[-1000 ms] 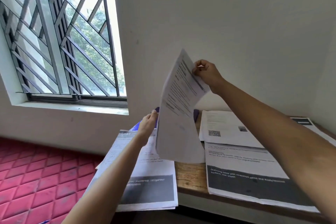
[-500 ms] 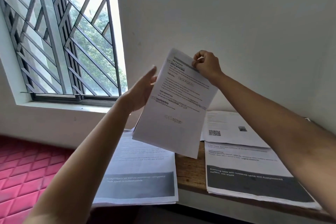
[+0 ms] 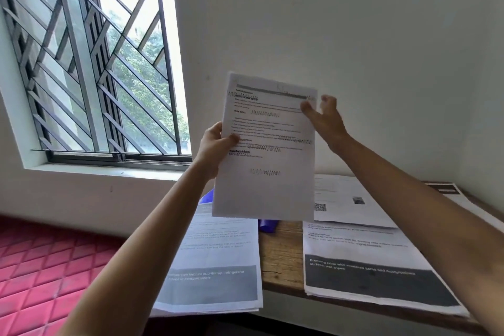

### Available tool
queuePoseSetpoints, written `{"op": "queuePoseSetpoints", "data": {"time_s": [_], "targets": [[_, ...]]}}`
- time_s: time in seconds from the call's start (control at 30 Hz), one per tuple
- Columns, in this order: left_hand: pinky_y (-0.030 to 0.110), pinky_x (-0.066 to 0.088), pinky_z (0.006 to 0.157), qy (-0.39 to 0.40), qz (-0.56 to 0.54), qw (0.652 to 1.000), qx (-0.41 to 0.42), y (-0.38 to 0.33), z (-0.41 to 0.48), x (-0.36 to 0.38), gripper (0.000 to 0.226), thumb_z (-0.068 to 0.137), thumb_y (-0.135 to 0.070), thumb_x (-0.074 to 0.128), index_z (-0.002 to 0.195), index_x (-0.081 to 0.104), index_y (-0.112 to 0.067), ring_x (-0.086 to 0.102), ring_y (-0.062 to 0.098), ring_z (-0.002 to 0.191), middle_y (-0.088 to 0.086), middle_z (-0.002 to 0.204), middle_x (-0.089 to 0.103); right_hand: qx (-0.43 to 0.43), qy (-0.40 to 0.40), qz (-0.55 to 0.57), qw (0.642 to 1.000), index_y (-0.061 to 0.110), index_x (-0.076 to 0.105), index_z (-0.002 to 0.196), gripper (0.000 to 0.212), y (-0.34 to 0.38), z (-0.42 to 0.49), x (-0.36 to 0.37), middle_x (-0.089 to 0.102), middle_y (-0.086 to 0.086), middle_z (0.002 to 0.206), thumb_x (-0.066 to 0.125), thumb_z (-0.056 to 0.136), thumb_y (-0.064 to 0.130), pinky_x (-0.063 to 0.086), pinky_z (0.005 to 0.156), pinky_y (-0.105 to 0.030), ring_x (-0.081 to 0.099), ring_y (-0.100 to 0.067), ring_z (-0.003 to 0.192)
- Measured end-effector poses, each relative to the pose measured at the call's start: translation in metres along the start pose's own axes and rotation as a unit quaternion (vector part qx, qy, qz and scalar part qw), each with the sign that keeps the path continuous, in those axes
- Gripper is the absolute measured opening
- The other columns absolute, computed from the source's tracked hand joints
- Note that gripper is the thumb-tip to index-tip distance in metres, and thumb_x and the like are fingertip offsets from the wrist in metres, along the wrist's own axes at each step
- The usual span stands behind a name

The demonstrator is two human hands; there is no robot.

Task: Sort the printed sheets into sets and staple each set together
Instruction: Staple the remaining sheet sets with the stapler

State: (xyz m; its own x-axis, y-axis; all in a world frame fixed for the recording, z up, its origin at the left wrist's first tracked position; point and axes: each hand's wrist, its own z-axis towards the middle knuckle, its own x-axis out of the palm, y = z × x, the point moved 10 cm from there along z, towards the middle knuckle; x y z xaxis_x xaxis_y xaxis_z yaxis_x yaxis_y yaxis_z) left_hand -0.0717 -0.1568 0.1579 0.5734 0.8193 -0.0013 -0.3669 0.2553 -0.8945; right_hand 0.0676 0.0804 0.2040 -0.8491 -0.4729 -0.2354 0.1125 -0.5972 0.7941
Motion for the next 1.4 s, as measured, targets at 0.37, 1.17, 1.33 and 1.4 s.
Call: {"op": "queuePoseSetpoints", "data": {"time_s": [0.37,1.17,1.33,1.4], "targets": [[0.042,0.059,0.077,-0.107,0.022,0.993,0.047,0.014,-0.015,0.021,0.024,0.085,-0.011,0.062,0.101,0.061,-0.029,0.068,0.028,0.088,0.004,0.100,0.071,0.037,0.045,0.203,0.978,0.011,0.053,0.117,0.029,-0.055,-0.044,0.006,0.063,-0.009,0.114,0.046,0.094,-0.004,0.053,0.086,-0.035,0.061,-0.021,0.098],[0.026,0.040,0.071,-0.154,0.180,0.964,0.118,0.018,-0.032,0.038,0.018,0.097,-0.005,0.045,0.114,0.048,-0.003,0.056,0.023,0.086,0.003,0.101,0.061,0.025,0.030,0.091,0.995,0.012,0.053,0.122,0.028,-0.084,-0.067,0.004,0.060,-0.006,0.120,0.040,0.098,0.005,0.049,0.093,-0.040,0.057,-0.023,0.107],[0.021,0.039,0.063,-0.148,0.183,0.967,0.098,0.045,-0.043,0.041,0.016,0.098,-0.007,0.045,0.114,0.045,-0.002,0.056,0.024,0.085,0.005,0.101,0.061,0.049,0.045,0.093,0.993,0.018,0.053,0.119,0.027,-0.102,-0.087,0.011,0.059,-0.001,0.118,0.040,0.099,0.005,0.047,0.086,-0.030,0.056,-0.018,0.105],[0.012,0.039,0.055,-0.150,0.180,0.968,0.094,0.053,-0.048,0.041,0.016,0.099,-0.009,0.046,0.113,0.046,-0.002,0.056,0.022,0.083,0.004,0.100,0.062,0.061,0.051,0.091,0.993,0.019,0.053,0.121,0.027,-0.112,-0.093,0.013,0.059,0.000,0.120,0.041,0.099,0.008,0.047,0.089,-0.032,0.056,-0.018,0.107]]}}
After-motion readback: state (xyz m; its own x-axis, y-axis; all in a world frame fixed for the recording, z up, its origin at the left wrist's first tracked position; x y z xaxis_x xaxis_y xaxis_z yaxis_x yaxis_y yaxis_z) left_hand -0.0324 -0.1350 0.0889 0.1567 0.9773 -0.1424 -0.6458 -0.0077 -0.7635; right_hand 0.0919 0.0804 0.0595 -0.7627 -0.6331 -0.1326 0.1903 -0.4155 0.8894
